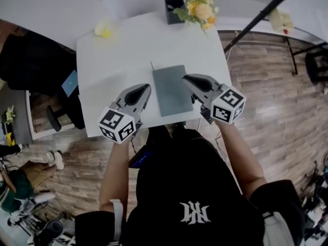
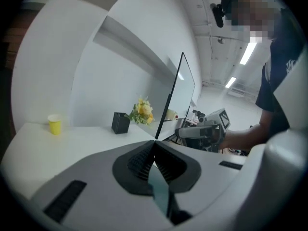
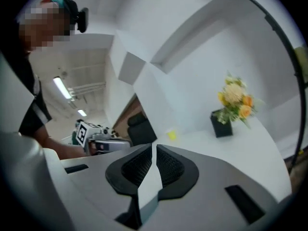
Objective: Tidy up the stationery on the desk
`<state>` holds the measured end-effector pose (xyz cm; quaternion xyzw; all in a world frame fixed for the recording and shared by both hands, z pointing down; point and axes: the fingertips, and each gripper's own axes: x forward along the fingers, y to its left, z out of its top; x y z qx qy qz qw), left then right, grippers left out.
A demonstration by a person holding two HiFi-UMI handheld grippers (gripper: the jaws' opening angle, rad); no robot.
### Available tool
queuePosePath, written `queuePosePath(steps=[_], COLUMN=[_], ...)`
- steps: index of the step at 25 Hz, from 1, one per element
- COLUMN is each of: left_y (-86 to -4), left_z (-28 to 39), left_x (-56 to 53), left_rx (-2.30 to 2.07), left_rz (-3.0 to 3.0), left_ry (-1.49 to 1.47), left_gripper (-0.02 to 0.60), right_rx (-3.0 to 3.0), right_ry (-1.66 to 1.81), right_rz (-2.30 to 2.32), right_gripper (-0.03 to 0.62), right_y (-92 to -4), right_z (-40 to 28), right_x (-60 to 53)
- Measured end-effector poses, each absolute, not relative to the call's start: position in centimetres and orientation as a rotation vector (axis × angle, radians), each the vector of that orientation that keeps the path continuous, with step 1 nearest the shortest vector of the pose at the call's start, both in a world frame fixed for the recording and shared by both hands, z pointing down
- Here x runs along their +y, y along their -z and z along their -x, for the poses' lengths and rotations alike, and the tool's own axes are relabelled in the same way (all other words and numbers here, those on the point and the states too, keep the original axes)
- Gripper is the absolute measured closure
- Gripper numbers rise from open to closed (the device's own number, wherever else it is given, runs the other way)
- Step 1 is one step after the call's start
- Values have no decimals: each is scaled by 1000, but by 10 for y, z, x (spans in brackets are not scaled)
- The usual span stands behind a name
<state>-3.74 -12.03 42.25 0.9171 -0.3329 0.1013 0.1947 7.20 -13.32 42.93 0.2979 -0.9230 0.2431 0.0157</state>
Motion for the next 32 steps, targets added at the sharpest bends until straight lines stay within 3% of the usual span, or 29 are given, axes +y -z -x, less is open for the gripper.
queuePosePath(steps=[12,20,32], left_y=[-313,-291,-324], left_z=[32,25,79], left_x=[-49,35,175], left_rx=[-757,-446,-403], left_rz=[-2796,-2901,-2850], left_ry=[-88,-78,-73], left_gripper=[578,580,580], right_rx=[-3274,-3166,-3158], right_ry=[-364,-281,-340], right_rz=[-605,-733,-725], right_gripper=[545,548,550], right_y=[-282,-291,-292], right_z=[-41,-52,8], right_x=[-55,20,160])
